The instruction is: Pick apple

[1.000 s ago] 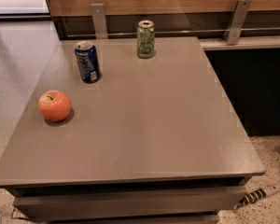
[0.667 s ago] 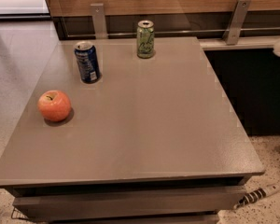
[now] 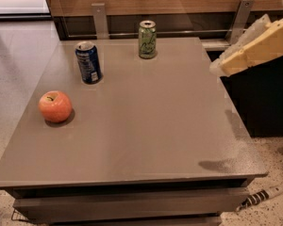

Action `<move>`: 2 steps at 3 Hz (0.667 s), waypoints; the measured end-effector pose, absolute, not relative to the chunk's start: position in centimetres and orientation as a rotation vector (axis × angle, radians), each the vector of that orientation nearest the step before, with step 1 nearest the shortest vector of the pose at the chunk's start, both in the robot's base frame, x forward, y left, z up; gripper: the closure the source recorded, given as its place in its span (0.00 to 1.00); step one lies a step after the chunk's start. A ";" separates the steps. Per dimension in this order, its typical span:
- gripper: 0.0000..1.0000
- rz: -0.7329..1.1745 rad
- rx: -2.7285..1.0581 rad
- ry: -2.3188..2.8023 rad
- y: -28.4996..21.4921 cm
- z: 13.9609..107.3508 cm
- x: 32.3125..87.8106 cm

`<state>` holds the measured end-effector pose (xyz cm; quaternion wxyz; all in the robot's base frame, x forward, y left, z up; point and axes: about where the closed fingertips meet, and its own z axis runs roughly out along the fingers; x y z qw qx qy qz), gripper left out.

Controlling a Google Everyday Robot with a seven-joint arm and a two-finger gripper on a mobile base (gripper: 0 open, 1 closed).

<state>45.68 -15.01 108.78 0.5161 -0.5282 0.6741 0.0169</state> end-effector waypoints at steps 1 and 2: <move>0.00 0.148 -1.264 1.624 -12.8 105.5 46.9; 0.00 0.227 -1.277 1.648 -11.0 102.3 47.0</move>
Offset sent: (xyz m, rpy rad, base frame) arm 0.0101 0.0588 -0.1163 0.1149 0.2099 0.1049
